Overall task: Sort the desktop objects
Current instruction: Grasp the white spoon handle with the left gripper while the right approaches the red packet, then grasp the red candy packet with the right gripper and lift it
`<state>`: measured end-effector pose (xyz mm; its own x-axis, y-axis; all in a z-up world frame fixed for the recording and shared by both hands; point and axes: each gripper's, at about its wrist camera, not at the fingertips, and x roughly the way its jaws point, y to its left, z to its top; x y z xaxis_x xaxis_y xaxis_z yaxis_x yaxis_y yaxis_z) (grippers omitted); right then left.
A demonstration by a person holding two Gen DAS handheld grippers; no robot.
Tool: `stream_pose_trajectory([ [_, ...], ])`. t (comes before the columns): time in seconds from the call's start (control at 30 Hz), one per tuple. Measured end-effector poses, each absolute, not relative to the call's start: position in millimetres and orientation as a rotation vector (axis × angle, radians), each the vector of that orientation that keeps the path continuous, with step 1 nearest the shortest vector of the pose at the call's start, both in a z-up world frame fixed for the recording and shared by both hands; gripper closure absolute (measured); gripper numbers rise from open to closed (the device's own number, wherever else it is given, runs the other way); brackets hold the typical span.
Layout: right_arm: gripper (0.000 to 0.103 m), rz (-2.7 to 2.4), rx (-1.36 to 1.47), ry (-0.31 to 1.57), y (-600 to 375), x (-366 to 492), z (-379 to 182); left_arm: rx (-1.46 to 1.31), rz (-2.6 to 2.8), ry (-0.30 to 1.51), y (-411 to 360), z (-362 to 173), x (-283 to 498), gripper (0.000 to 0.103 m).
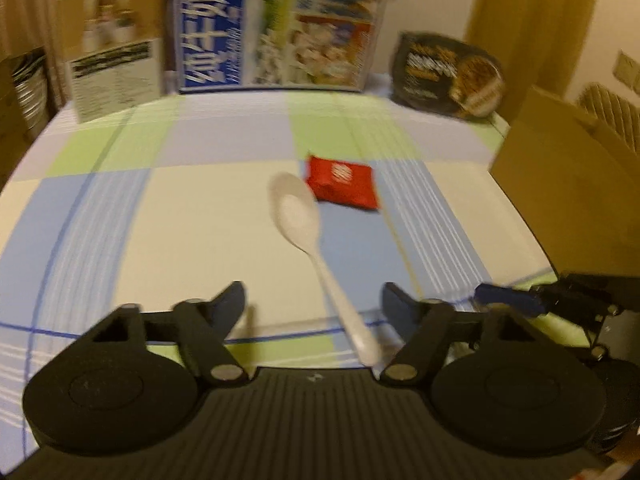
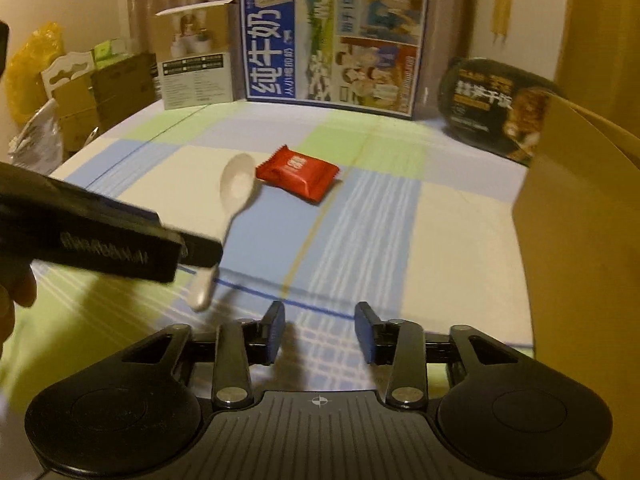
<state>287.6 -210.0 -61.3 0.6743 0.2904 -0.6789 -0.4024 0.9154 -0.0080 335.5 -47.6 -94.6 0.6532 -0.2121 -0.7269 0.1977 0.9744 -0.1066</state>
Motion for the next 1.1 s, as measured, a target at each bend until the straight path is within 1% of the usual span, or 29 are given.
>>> stream_pose_trajectory([
  [0.07,0.06,0.39,-0.154,0.731,-214,284,-62,0.009,-0.254,0.852,-57,-101,335,0.05],
  [0.1,0.06,0.392,-0.147,0.73,-215,283,-62,0.023,-0.26,0.867,-60,-104,334,0.059],
  [0.13,0.059,0.394,-0.144,0.729,-216,283,-63,0.034,-0.267,0.881,-63,-107,332,0.066],
  [0.17,0.059,0.399,-0.141,0.728,-216,283,-63,0.039,-0.273,0.886,-64,-109,331,0.067],
  [0.23,0.059,0.402,-0.135,0.724,-216,283,-63,0.053,-0.277,0.888,-68,-112,330,0.072],
  [0.27,0.059,0.403,-0.13,0.723,-217,283,-63,0.074,-0.274,0.886,-70,-113,330,0.076],
  [0.3,0.059,0.404,-0.125,0.722,-217,283,-62,0.084,-0.271,0.886,-72,-113,330,0.087],
  [0.4,0.059,0.413,-0.121,0.711,-217,284,-58,0.079,-0.264,0.888,-66,-111,329,0.094],
  [0.67,0.059,0.431,-0.103,0.686,-208,297,-50,0.044,-0.188,0.878,-28,-107,324,0.094],
  [0.93,0.059,0.462,-0.159,0.636,-178,333,-47,-0.006,-0.156,0.864,-7,-103,327,0.094],
  [0.97,0.058,0.46,-0.172,0.632,-174,340,-48,-0.011,-0.153,0.863,-5,-103,328,0.094],
  [1.03,0.045,0.45,-0.18,0.631,-170,353,-49,-0.017,-0.15,0.86,-3,-104,329,0.094],
  [1.07,0.035,0.444,-0.173,0.629,-170,359,-50,-0.022,-0.146,0.858,-1,-104,330,0.094],
  [1.1,0.032,0.435,-0.158,0.63,-169,366,-51,-0.029,-0.144,0.857,0,-105,331,0.094],
])
